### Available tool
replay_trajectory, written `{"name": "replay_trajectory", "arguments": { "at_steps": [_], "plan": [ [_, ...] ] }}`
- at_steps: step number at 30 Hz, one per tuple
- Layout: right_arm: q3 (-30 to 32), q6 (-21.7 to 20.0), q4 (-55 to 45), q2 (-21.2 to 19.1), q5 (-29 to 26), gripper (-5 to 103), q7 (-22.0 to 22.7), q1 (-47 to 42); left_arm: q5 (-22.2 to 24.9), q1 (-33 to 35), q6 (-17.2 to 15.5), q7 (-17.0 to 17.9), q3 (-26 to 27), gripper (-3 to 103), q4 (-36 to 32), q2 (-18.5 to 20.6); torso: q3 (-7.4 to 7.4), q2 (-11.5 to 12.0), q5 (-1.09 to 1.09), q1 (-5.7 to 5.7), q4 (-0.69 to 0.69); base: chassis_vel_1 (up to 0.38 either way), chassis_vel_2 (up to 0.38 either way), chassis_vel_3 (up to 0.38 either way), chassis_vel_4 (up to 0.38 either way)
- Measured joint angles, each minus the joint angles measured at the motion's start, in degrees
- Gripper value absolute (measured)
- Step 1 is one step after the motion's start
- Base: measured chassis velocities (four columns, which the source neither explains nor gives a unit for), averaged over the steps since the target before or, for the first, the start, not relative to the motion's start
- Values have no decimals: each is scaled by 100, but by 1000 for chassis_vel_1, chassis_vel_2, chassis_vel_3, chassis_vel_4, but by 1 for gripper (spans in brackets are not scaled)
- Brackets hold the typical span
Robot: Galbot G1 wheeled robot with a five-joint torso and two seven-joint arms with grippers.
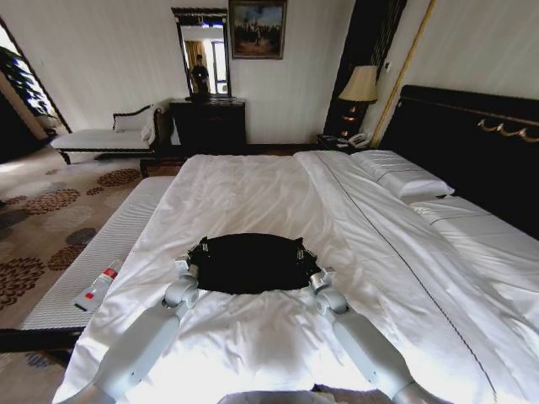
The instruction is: Fold the clothes on the bed.
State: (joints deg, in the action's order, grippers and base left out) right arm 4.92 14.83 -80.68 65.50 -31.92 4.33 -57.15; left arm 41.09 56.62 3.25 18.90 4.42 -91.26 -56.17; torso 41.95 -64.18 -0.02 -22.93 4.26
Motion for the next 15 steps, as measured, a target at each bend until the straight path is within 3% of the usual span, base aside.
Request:
{"name": "replay_trajectory", "arguments": {
  "at_steps": [15],
  "plan": [
    [199,111,-520,-153,238,1,-11,-657,-145,627,100,-18,214,2,-574,366,0,1,1,-1,1,0,0,0,0]
  ]
}}
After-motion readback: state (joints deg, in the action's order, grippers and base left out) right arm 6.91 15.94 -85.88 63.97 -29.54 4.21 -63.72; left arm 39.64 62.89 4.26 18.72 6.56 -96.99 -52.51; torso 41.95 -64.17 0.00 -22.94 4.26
